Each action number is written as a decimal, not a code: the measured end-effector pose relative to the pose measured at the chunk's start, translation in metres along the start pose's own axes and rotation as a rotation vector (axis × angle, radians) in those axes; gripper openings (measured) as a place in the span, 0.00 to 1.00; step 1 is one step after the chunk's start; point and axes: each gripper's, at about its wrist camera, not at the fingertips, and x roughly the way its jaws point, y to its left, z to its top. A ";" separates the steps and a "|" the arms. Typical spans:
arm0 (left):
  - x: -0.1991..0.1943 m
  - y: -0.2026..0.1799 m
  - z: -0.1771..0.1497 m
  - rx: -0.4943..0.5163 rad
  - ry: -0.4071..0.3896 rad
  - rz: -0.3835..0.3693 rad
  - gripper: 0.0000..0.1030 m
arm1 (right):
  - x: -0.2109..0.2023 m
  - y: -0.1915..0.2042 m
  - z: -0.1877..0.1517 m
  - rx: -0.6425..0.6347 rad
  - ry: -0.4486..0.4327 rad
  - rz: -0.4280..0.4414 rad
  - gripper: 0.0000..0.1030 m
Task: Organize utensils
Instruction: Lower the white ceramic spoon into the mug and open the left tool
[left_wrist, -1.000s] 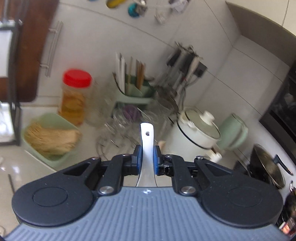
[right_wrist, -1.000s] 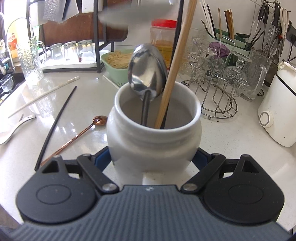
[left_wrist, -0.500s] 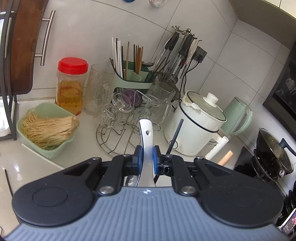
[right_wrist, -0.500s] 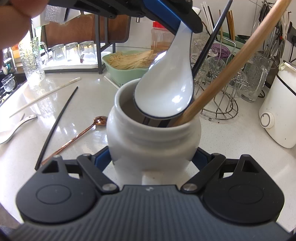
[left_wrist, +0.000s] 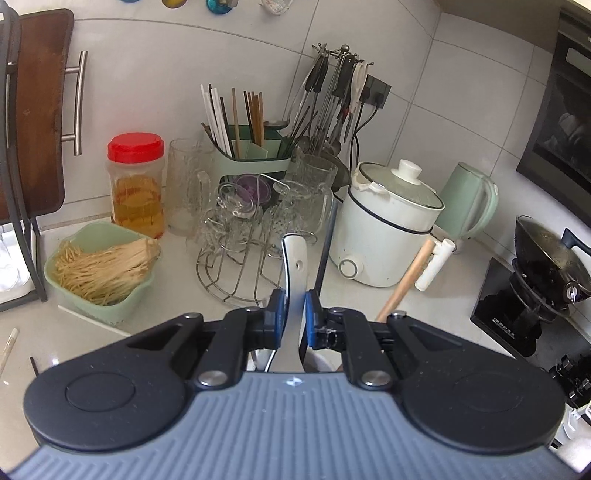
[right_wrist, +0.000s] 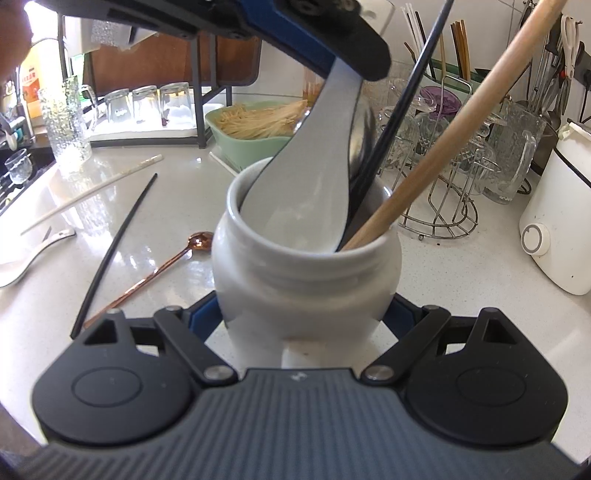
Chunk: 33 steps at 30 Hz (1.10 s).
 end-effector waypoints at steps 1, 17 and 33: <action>-0.001 0.002 0.000 -0.010 0.005 -0.001 0.14 | 0.000 0.000 0.000 0.000 0.000 0.000 0.89; -0.009 -0.006 -0.003 -0.014 0.135 0.003 0.11 | 0.000 0.000 -0.001 0.006 -0.010 -0.003 0.89; 0.018 0.007 -0.006 -0.085 0.301 0.075 0.08 | -0.001 0.000 -0.002 0.009 -0.016 -0.003 0.89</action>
